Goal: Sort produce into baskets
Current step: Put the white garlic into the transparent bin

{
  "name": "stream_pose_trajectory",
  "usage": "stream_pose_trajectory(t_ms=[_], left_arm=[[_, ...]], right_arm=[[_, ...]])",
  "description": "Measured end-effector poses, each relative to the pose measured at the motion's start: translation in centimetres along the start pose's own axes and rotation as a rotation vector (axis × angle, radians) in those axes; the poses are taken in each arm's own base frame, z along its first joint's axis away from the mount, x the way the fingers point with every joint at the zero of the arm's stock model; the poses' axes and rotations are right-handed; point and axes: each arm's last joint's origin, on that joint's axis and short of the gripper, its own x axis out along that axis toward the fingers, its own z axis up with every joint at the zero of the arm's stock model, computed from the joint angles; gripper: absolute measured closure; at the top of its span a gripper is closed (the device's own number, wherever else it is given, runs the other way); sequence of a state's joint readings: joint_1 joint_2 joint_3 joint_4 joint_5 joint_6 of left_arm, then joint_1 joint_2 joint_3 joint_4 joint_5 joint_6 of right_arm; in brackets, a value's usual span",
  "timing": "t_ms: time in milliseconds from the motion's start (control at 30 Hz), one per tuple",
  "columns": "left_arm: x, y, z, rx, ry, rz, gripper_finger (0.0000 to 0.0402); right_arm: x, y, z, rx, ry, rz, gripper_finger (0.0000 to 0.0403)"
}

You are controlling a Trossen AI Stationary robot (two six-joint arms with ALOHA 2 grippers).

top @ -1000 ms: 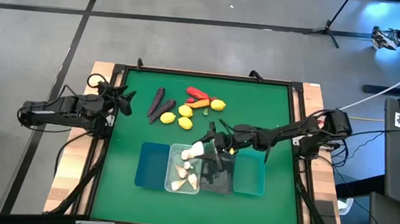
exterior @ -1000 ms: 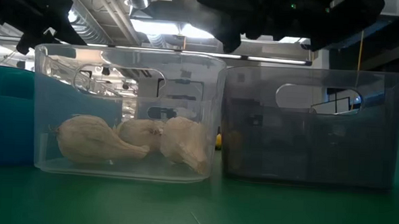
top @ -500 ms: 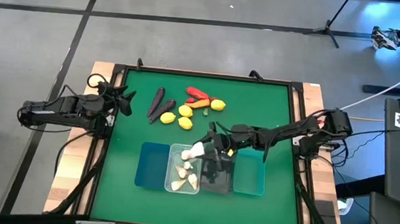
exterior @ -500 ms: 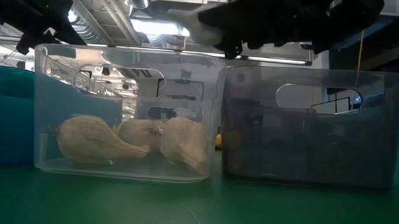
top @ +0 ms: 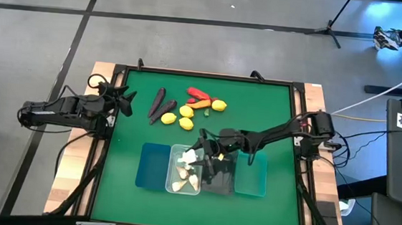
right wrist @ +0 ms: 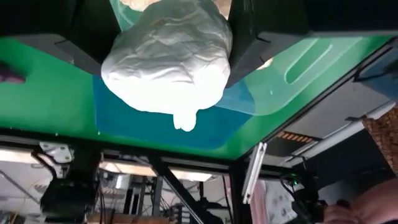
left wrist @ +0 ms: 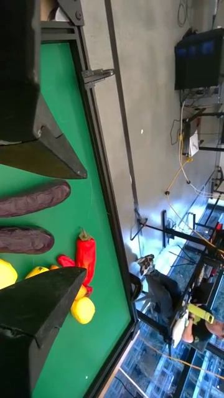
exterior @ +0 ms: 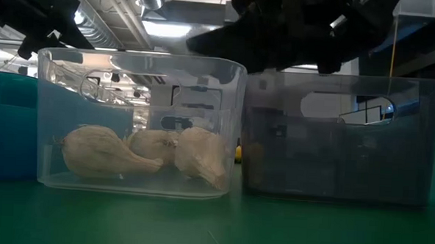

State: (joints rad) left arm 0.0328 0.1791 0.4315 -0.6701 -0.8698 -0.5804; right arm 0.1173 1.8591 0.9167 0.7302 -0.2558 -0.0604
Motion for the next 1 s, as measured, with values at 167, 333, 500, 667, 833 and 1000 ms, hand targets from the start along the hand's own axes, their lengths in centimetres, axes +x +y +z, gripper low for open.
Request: stream_pose_trajectory(t_ms=[167,333,500,667,833,1000], left_arm=[[0.0,0.0,0.0,0.001,0.001,0.0,0.0164],[0.0,0.0,0.0,0.0,0.0,0.0,0.0164],[0.0,0.0,0.0,0.0,0.0,0.001,0.0164],[0.0,0.0,0.0,0.0,0.0,0.0,0.0164],[0.0,0.0,0.0,0.0,0.0,0.0,0.0164],[0.0,0.0,0.0,0.0,0.0,0.0,0.0164]], right_arm=[[0.1,-0.1,-0.6,0.012,0.05,-0.025,0.0175],[0.1,-0.1,-0.9,0.019,0.084,-0.052,0.0175],[0.1,-0.1,-1.1,0.024,0.102,-0.057,0.0175],[0.1,-0.2,-1.1,0.023,0.106,-0.077,0.0165],[0.1,-0.3,-1.1,0.021,0.108,-0.114,0.0114],[0.2,-0.4,-0.9,0.014,0.111,-0.127,0.0071]])
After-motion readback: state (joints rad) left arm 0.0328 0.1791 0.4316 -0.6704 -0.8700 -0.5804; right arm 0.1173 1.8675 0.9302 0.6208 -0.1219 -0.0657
